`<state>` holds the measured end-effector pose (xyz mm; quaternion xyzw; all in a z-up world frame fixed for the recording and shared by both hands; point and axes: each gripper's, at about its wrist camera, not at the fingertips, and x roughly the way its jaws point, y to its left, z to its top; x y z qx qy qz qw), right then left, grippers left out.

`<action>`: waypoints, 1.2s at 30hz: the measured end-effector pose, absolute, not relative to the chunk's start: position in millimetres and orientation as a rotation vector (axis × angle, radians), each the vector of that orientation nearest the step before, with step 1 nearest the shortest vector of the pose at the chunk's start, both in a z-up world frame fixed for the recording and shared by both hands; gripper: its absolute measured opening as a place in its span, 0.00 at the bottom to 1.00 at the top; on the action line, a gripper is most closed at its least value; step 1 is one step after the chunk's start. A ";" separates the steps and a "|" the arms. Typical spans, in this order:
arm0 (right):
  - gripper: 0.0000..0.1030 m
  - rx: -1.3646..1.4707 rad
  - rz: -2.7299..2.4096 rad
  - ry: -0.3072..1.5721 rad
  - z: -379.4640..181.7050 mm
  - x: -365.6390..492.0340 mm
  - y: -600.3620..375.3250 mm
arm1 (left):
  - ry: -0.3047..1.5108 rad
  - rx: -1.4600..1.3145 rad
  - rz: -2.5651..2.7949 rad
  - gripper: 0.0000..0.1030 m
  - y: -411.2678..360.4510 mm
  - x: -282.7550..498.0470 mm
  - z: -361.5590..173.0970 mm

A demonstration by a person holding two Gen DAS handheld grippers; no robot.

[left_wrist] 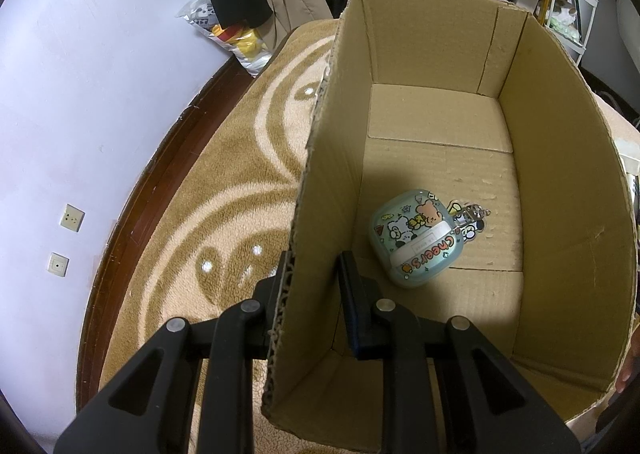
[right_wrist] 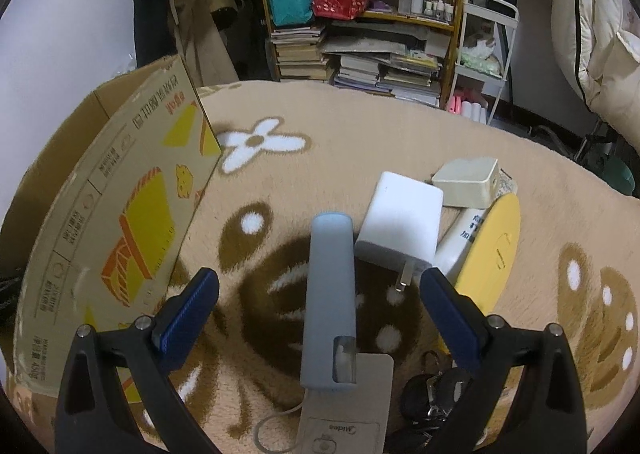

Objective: Organize rigid objects
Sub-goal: 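Move the right gripper to the light-blue power bank and close on it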

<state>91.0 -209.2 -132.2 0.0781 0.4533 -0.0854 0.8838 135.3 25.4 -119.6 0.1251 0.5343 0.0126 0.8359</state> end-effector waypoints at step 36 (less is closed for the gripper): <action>0.28 0.259 -0.196 0.983 -149.9 94.0 -219.1 | 1.131 0.259 0.021 0.20 25.2 138.8 -120.4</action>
